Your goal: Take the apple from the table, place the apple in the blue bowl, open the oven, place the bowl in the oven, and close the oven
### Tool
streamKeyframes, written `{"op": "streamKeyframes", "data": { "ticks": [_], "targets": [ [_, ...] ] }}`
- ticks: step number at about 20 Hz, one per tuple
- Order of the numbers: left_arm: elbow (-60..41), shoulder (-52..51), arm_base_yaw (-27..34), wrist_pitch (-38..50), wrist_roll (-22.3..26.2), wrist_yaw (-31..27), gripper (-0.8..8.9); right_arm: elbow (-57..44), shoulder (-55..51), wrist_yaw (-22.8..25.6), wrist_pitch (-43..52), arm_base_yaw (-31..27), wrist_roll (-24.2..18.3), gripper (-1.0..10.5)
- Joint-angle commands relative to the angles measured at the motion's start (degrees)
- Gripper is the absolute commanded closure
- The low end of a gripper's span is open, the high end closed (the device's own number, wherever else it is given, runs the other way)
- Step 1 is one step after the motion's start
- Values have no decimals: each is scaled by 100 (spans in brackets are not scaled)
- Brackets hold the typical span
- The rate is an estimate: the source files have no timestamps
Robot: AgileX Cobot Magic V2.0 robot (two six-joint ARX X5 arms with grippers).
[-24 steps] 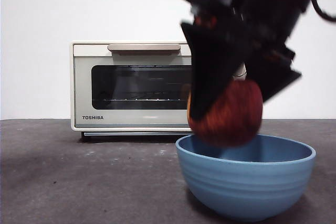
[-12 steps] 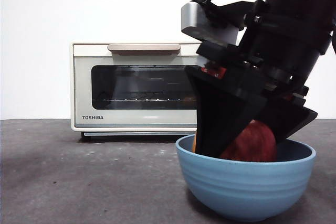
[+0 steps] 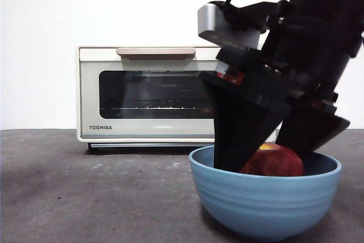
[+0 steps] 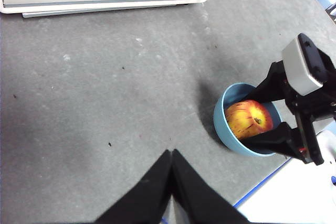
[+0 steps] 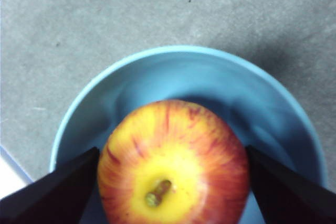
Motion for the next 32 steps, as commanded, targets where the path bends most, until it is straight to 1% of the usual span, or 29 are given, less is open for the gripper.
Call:
{"op": "streamKeyframes", "data": {
  "ticks": [1, 3, 5, 8, 10, 12, 13, 15, 18, 22, 27, 32],
  "targets": [
    [116, 103, -15, 109, 83, 24, 806, 361, -157, 144, -144, 61, -103, 506],
    [116, 175, -17, 225, 50, 24, 806, 664, -363, 262, -450, 61, -153, 506],
    [118, 240, -22, 461, -57, 24, 806, 957, -605, 538, -780, 59, -195, 506],
    [195, 428, -63, 1121, -260, 17, 806, 1198, -1040, 1512, -1266, -28, -240, 506],
    [389, 695, -142, 1436, -363, -98, 806, 1198, -1266, 1939, -1635, -186, -212, 506],
    [691, 1073, -256, 1690, -363, -361, 806, 1198, -1390, 2369, -2175, -431, -170, 506],
    [824, 1274, -317, 1860, -363, -415, 806, 1198, -1408, 2481, -2409, -549, -140, 507],
    [1104, 1768, -446, 2271, -363, -533, 806, 1196, -1405, 2476, -2756, -789, -57, 507],
    [1541, 2638, -621, 2754, -334, -654, 806, 1196, -1403, 2441, -2944, -1060, -48, 507],
    [2048, 3738, -772, 3381, -282, -855, 806, 1196, -1403, 2114, -2968, -1222, -44, 507],
    [2732, 4791, -811, 3630, -186, -929, 806, 1196, -1403, 2109, -2940, -1228, -15, 507],
    [3069, 5368, -933, 3668, -90, -946, 806, 1196, -1403, 2129, -2839, -1231, 20, 507]
  ]
}}
